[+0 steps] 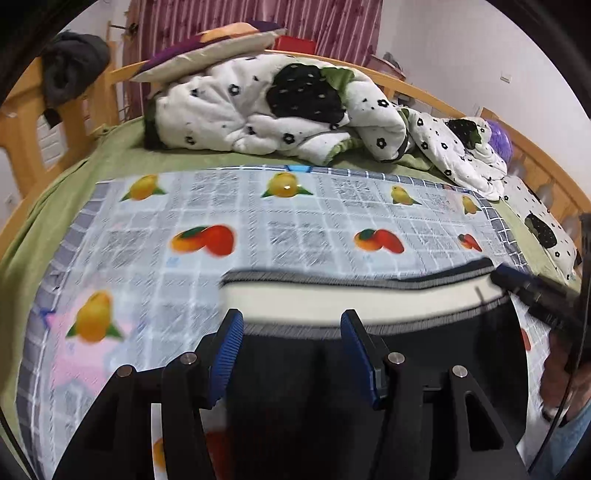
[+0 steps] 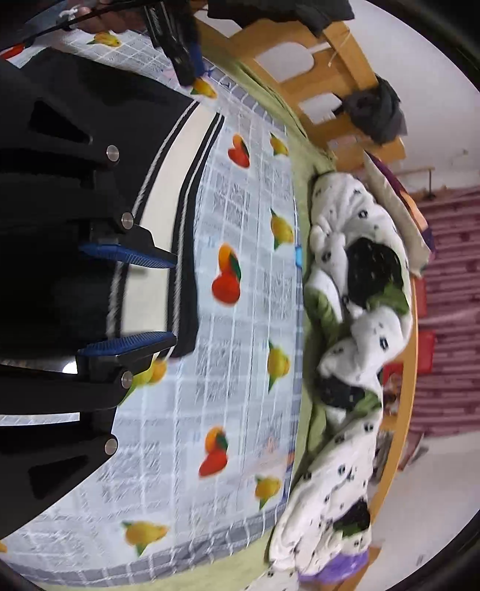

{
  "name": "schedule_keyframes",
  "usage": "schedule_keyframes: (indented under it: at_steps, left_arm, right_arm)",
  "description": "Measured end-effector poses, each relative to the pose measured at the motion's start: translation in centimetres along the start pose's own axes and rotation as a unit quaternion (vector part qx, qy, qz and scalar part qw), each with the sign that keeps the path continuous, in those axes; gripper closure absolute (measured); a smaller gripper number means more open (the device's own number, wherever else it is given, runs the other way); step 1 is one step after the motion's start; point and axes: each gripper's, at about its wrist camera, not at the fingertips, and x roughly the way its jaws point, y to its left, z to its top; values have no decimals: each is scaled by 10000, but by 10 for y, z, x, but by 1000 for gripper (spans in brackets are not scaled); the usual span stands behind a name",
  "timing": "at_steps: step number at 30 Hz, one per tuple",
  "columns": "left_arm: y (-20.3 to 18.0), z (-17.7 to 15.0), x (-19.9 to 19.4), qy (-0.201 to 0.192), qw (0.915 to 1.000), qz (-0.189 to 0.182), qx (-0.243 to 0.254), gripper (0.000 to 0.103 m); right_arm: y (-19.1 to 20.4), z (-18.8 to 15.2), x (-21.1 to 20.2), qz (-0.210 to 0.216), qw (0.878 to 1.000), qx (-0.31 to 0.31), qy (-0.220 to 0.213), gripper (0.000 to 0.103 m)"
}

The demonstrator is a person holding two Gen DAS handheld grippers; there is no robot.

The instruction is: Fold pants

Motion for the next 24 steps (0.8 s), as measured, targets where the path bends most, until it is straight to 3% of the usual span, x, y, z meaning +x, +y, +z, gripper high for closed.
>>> schedule_keyframes:
  at_steps: [3, 6, 9, 24]
  left_arm:
    - [-6, 5, 30, 205, 9997, 140, -39, 51]
    - [-14, -6, 61, 328, 9961, 728, 387, 50]
    - [-23, -15, 68, 81, 9939, 936, 571, 49]
    - [-15, -18, 70, -139, 9961, 789, 356, 48]
  right_arm:
    - [-1, -1, 34, -140, 9996, -199, 163, 70]
    - [-7, -11, 56, -194, 9993, -265, 193, 70]
    - [-10, -11, 59, -133, 9994, -250, 216, 70]
    - [-12, -15, 59, -72, 9998, -196, 59, 70]
